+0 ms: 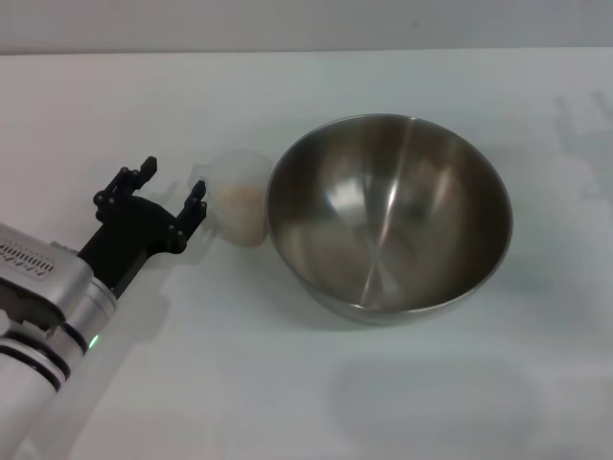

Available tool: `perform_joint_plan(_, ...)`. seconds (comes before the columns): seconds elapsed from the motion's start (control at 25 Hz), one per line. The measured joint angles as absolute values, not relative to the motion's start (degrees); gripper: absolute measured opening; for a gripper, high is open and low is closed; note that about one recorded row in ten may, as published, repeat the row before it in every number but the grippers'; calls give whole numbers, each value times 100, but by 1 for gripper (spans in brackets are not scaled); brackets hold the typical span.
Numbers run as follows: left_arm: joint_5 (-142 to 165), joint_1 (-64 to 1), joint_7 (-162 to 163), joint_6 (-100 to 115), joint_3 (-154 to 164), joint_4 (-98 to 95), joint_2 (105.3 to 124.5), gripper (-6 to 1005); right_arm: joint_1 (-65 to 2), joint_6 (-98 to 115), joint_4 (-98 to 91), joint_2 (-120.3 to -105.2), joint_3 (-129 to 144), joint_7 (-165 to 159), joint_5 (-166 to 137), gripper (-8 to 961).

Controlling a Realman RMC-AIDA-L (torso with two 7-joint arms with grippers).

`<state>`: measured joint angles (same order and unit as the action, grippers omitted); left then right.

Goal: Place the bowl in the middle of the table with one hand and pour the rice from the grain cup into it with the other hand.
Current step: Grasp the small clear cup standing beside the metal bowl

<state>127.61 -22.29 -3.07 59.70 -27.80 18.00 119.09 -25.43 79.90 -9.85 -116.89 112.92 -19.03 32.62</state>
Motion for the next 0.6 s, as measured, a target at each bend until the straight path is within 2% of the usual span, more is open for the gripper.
perform_joint_plan(0.4, 12753, -2419, -307, 5538, -3202, 1827, 11916, 647, -2582, 7978, -974, -11685, 11293, -1903, 3285, 547)
perform_joint_plan(0.6, 12752, -2469, -272, 5505, -3222, 1840, 11918, 519, -2591, 7968, -975, -11676, 11294, -1902, 3290, 547)
